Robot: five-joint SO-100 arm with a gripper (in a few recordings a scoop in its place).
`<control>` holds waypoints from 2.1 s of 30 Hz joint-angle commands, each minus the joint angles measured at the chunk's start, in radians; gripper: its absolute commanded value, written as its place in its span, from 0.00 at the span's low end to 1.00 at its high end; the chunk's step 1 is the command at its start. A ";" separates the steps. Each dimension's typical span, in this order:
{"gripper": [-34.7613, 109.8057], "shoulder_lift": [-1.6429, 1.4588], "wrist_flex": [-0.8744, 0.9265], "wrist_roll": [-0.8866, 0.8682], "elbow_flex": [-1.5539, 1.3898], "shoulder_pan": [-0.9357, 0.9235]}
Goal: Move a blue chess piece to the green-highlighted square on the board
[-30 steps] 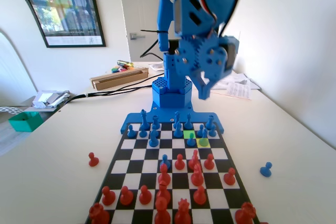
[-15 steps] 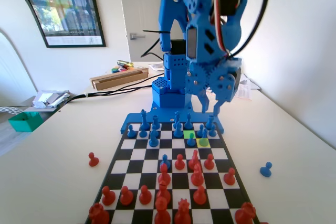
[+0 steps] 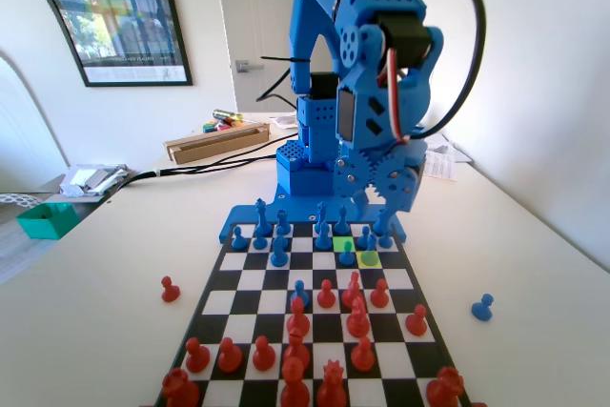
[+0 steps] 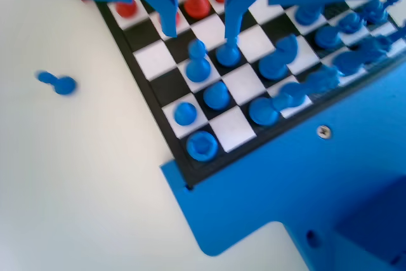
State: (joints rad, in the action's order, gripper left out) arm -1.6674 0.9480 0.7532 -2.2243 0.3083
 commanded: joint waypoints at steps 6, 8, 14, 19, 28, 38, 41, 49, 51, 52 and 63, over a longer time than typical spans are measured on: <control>0.34 0.046 -0.031 0.026 0.018 0.014; 0.34 0.063 -0.041 0.029 0.025 0.015; 0.34 0.106 -0.063 0.037 0.049 0.018; 0.34 0.146 -0.074 0.046 0.077 0.020; 0.34 0.187 -0.100 0.061 0.095 0.028; 0.33 0.201 -0.110 0.061 0.081 0.051; 0.33 0.201 -0.110 0.067 0.072 0.051; 0.32 0.198 -0.110 0.084 0.051 0.046; 0.32 0.198 -0.112 0.091 0.043 0.043; 0.32 0.198 -0.112 0.094 0.040 0.041; 0.31 0.196 -0.121 0.126 0.025 0.014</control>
State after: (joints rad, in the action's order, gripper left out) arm -1.4511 0.8115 0.8636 -2.2043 0.3237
